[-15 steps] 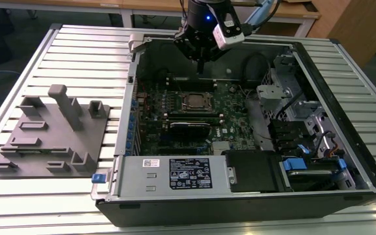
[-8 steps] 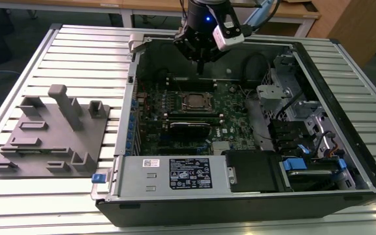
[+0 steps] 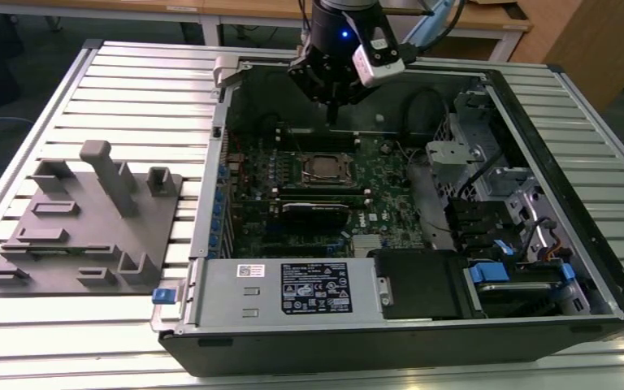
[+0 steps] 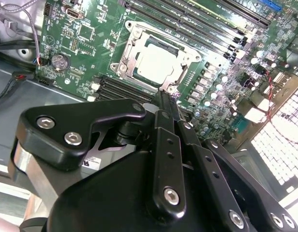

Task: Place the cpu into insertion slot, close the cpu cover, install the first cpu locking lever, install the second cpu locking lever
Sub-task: 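Install the first cpu locking lever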

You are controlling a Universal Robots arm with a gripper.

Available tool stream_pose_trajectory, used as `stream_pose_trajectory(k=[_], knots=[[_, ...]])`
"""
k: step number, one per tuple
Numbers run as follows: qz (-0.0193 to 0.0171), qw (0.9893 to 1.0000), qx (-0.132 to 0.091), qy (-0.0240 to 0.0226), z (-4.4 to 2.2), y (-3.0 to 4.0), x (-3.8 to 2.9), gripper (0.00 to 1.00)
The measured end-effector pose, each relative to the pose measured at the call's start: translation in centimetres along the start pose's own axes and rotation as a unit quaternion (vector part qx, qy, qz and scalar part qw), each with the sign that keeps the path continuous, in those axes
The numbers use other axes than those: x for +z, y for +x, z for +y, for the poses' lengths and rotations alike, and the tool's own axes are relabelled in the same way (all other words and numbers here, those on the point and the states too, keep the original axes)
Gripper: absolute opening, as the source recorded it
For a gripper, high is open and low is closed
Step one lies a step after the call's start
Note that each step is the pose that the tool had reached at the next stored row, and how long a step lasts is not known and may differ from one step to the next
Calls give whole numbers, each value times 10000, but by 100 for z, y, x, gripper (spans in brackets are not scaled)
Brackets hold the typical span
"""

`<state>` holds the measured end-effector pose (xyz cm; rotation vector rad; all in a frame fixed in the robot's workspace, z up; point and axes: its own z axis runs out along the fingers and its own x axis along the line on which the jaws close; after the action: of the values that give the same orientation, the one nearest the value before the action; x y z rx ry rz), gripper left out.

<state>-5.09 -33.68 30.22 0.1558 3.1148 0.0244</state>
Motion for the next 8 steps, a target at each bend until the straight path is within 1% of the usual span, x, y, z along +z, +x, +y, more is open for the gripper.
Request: stream_pose_trajectory(k=[3,8], knots=[[1,10000,0,-2,0,0,3,10],[2,10000,-1,-20,-1,1,47,10]])
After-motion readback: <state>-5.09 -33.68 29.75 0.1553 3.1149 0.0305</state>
